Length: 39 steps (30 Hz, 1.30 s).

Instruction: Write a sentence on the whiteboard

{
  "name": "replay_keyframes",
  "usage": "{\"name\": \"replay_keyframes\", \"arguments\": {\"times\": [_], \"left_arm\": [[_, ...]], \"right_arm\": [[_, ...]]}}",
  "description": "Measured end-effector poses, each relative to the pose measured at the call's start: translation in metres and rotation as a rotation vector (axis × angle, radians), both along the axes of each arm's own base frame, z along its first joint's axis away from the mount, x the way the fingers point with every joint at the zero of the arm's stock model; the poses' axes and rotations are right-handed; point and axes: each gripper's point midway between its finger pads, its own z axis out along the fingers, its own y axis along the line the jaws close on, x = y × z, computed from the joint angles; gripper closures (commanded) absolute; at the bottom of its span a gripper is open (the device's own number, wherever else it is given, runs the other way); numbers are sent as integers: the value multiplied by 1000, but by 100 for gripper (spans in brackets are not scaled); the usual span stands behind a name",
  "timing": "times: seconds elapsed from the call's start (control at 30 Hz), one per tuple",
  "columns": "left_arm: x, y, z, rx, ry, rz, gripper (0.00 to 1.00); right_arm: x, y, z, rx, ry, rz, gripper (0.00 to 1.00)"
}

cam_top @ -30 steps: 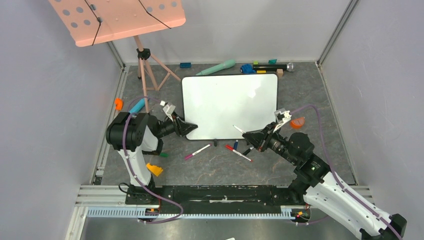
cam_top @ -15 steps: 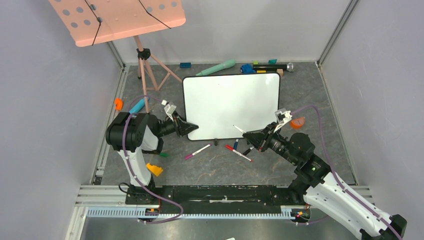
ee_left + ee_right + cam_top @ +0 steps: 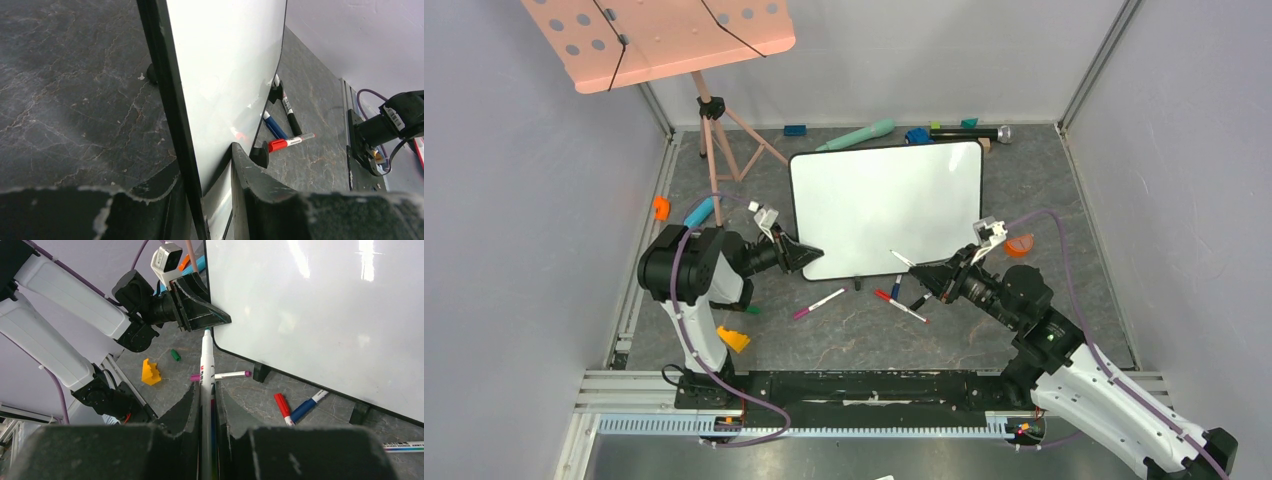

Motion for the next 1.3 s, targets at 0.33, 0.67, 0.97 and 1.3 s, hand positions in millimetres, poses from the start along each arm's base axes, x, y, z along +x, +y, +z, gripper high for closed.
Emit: {"name": "replay_keyframes", "arguments": {"times": [0.33, 0.67, 0.97, 1.3], "left_arm": [[-3, 6, 0, -5, 37, 101, 98], [18, -1, 8, -16, -17, 31, 44], [19, 2, 8, -14, -22, 35, 77], [25, -20, 13, -77, 38, -224, 62]], "right_arm": [[1, 1, 0, -1, 2, 0, 100], [0, 0, 3, 4, -5, 0, 100], [-1, -1, 6, 10, -13, -1, 100], [-1, -2, 9, 1, -20, -1, 100]]}}
